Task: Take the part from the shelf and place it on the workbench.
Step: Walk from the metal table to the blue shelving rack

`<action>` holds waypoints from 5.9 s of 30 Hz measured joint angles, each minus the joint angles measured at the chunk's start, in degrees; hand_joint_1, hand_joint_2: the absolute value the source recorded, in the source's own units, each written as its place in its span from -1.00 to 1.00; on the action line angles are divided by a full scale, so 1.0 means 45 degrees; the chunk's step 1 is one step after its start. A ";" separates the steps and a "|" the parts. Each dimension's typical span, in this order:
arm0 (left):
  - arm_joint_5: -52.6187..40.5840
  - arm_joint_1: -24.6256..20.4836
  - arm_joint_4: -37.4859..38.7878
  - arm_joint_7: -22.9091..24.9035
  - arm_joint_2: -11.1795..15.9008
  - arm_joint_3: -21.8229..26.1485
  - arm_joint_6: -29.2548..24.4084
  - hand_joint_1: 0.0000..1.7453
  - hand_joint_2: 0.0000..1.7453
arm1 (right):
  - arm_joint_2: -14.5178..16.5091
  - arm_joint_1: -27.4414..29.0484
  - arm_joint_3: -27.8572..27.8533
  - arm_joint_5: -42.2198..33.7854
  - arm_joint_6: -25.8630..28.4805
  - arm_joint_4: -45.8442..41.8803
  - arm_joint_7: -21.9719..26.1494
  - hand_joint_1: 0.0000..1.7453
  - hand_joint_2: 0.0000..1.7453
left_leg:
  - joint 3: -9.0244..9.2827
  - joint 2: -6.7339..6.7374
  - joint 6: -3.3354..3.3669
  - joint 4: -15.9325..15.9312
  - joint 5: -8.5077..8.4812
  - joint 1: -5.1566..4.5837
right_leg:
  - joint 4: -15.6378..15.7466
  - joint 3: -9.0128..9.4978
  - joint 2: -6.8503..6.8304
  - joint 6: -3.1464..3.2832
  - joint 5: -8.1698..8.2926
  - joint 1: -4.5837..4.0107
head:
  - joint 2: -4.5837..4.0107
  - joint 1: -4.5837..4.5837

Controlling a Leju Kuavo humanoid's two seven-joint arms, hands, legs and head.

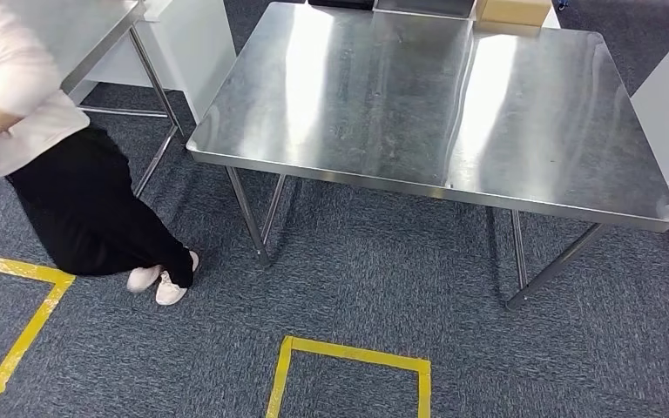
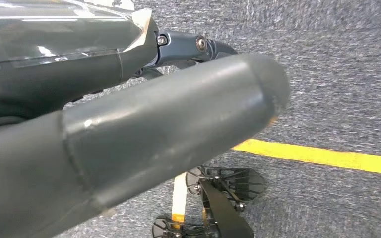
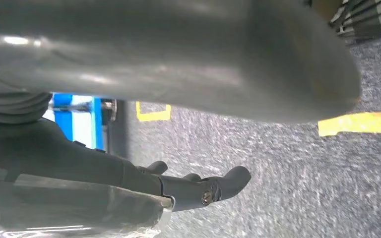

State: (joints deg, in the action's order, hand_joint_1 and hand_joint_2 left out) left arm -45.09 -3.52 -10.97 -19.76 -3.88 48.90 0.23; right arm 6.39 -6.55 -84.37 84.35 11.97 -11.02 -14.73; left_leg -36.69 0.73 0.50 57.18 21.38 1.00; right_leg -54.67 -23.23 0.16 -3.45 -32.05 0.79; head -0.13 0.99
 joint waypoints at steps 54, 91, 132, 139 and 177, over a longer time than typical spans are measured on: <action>-0.0228 -0.0126 -0.0029 -0.0001 0.0046 0.0004 -0.0007 -1.00 -1.00 | -0.0108 0.0032 0.0047 -0.0336 -0.0134 0.0018 0.1724 -1.00 1.00 | 0.1297 0.0013 0.0617 -0.0576 0.0961 -0.0166 | -0.3881 -0.3286 -0.0113 0.0456 -0.0390 -0.0041 | 0.0000 -0.0026; -0.0374 -0.0117 -0.0034 0.0001 -0.0052 -0.0074 -0.0051 -1.00 -1.00 | -0.0119 -0.0058 0.0068 -0.0580 -0.0497 0.0015 0.1943 -1.00 1.00 | 0.1850 0.0280 0.0363 -0.0357 0.1568 -0.0275 | -0.0218 -0.1118 -0.0279 0.0490 0.0761 -0.0144 | 0.0000 -0.0031; -0.0457 -0.0071 -0.0029 0.0044 -0.0013 -0.0065 -0.0101 -1.00 -1.00 | 0.0015 0.0033 0.0103 -0.0746 -0.0576 0.0015 0.2118 -1.00 1.00 | 0.0083 -0.0181 -0.0129 0.3433 0.3310 -0.0042 | -0.0343 -0.1561 0.0551 0.0885 0.1144 0.0020 | 0.0000 0.0023; -0.0515 -0.0193 -0.0032 0.0117 0.0008 -0.0069 -0.0072 -1.00 -1.00 | 0.0040 0.0101 0.0118 -0.0720 -0.0541 0.0015 0.2114 -1.00 1.00 | 0.1499 -0.0620 0.0147 0.0013 0.1645 -0.0076 | -0.0423 -0.1758 0.1165 0.0626 0.1212 -0.0110 | 0.0000 0.0016; -0.0646 -0.0093 -0.0029 0.0142 0.0073 -0.0050 -0.0159 -1.00 -1.00 | 0.0265 0.0200 0.0306 -0.0764 -0.0565 0.0019 0.2325 -1.00 1.00 | 0.1078 -0.0042 0.0467 0.0074 0.1335 -0.0012 | -0.4165 -0.3304 0.0020 0.0463 -0.0683 0.0039 | 0.0000 -0.0024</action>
State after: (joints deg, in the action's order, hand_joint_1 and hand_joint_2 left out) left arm -48.00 -3.94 -11.10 -19.12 -3.55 48.68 -0.49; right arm 7.58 -5.65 -83.00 80.91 9.43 -10.93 -4.27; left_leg -31.83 0.54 2.60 57.51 27.39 0.95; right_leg -73.42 -38.10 0.25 -1.37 -35.12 0.96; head -0.13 0.89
